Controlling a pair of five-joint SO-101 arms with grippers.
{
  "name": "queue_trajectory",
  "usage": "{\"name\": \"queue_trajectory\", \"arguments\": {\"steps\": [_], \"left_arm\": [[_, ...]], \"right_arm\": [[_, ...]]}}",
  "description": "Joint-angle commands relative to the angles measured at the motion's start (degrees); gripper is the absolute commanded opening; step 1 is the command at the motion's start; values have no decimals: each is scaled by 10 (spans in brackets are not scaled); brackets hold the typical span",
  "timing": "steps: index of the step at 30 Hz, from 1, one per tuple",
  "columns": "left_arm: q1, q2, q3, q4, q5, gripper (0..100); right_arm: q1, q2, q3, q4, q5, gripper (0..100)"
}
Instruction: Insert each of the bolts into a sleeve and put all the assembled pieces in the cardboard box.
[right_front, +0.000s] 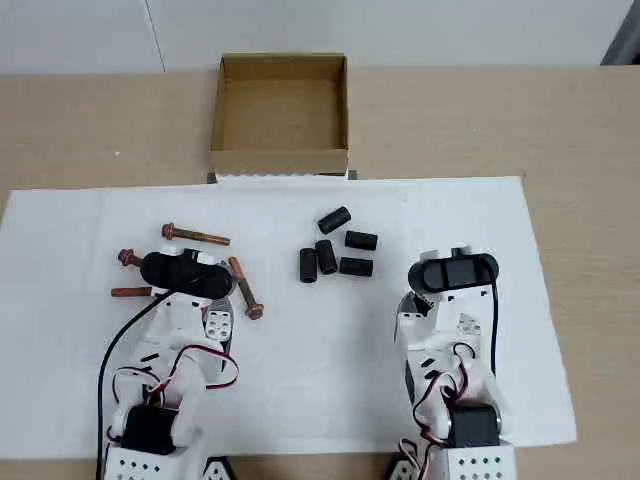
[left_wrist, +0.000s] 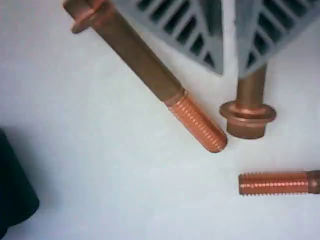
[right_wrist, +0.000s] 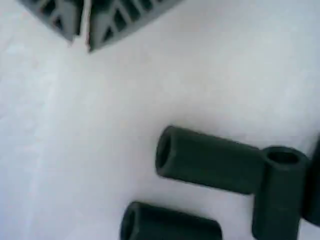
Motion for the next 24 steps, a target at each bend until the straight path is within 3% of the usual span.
{"name": "queue_trajectory", "arguments": {"steps": [1,19,24], "left_arm": [[-4,-6,-3,0,-4,6],[-5,-6,-6,-25,-5,8],[-11,-5,-32,-22,-69,8]], "right_arm": [[3,-13,7,1,-4,3],[3,-13,7,1,-4,3],[3,-13,7,1,-4,3]]}}
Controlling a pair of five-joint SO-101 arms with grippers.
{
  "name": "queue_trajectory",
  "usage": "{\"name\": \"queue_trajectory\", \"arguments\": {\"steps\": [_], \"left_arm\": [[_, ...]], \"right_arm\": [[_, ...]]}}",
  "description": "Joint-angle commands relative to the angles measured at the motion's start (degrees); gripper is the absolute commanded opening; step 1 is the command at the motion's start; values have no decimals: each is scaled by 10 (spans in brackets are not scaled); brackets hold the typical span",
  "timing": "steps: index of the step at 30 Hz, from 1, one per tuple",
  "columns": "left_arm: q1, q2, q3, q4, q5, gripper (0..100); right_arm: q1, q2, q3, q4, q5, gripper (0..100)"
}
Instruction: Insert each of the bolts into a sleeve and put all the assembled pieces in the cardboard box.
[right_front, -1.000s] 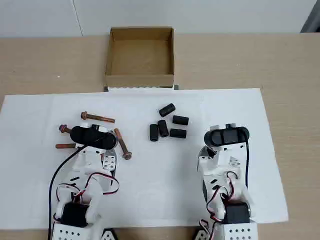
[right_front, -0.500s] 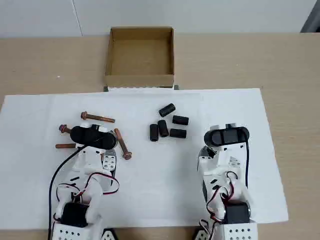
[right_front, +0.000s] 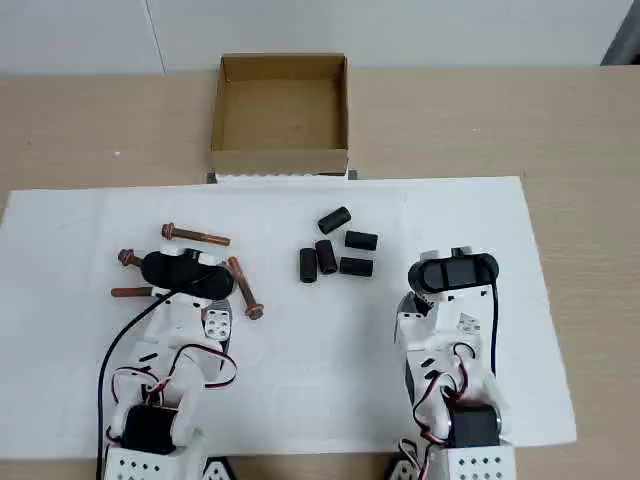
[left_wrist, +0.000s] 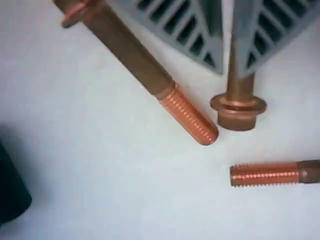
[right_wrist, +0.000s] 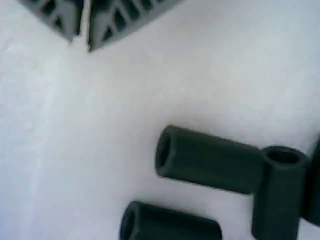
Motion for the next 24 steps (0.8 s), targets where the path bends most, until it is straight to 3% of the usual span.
{"name": "queue_trajectory", "arguments": {"steps": [1,5,15,24], "left_arm": [[-5,-4,-44,-12,-31,8],[-9,-3,-94,0,-35,8],[-68,20,-288,161,-73,8],[-113,266,-491,195,-71,8]], "right_arm": [[3,-13,7,1,-4,3],[3,-13,7,1,-4,3],[3,-13,7,1,-4,3],[3,-13,7,1,-4,3]]}}
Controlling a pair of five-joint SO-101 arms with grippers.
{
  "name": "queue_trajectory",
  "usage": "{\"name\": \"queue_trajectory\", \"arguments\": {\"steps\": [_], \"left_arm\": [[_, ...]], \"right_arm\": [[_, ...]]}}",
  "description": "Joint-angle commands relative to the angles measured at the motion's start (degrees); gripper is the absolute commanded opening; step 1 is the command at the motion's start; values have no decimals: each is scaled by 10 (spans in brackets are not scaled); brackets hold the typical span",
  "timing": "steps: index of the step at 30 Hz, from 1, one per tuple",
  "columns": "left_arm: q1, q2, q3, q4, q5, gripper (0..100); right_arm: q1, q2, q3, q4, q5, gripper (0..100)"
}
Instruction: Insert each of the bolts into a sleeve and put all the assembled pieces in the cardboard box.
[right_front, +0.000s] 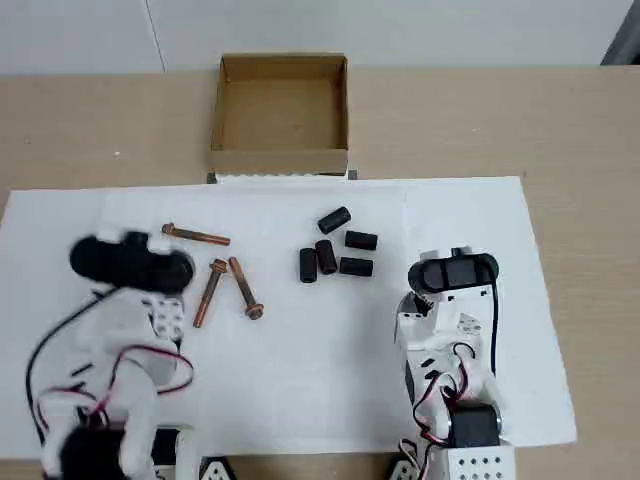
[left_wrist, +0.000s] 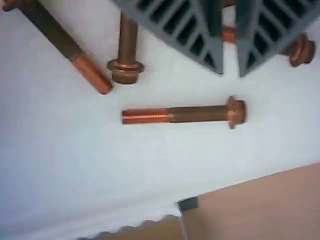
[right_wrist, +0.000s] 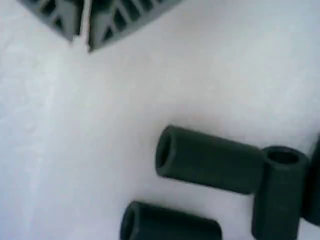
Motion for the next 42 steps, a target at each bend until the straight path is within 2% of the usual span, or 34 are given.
{"name": "queue_trajectory", "arguments": {"steps": [1,10,13,22,25,31,42], "left_arm": [[-24,116,-102,2,3,8],[-38,299,-293,80,97,8],[-38,324,-322,90,122,8],[-38,343,-348,91,128,7],[-38,344,-346,86,128,7],[-40,344,-346,64,128,7],[-39,345,-314,68,129,8]], "right_arm": [[3,-13,7,1,-4,3],[-1,-13,7,0,-3,3],[-1,-13,7,0,-3,3],[7,-13,-3,-40,-4,4],[12,-8,-49,-27,0,4],[12,21,-214,71,7,4],[15,309,-457,101,11,4]]}}
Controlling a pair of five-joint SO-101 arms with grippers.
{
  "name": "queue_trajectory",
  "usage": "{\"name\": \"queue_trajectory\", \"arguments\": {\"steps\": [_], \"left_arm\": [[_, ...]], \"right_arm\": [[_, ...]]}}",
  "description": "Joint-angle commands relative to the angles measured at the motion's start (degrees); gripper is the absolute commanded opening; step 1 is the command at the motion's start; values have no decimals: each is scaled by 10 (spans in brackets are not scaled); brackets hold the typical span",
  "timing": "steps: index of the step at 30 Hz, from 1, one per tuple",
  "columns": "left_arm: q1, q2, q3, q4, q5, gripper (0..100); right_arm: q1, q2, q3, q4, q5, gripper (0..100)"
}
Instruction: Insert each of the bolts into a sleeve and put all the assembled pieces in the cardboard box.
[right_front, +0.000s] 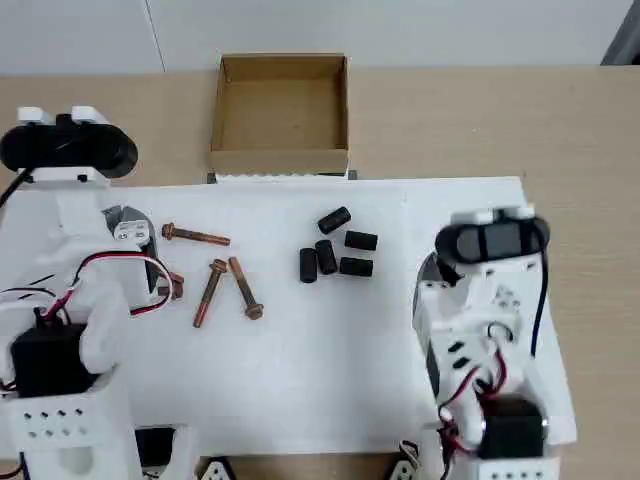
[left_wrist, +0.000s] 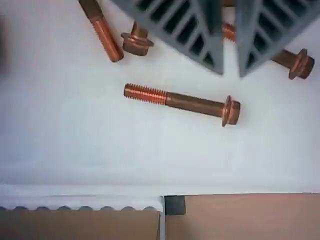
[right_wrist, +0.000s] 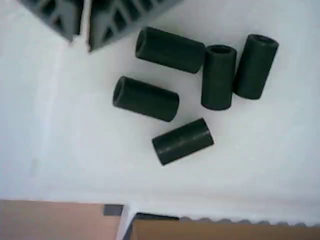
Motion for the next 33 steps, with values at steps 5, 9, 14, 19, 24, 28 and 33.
{"name": "queue_trajectory", "arguments": {"steps": [5,9,14,19,24,28,33], "left_arm": [[-4,2,73,-4,2,9],[-6,2,123,-16,0,80],[-6,2,159,-16,0,173],[-6,4,160,-29,-1,197],[-5,97,137,-33,-29,200],[-5,208,64,15,-44,199],[-5,310,-12,46,-49,199]], "right_arm": [[0,205,-121,29,8,4],[-13,310,-175,89,27,4],[-29,423,-277,136,74,4],[-67,539,-383,180,116,4],[-87,640,-480,233,254,4],[-102,695,-521,240,306,4],[-136,749,-544,241,348,9]]}}
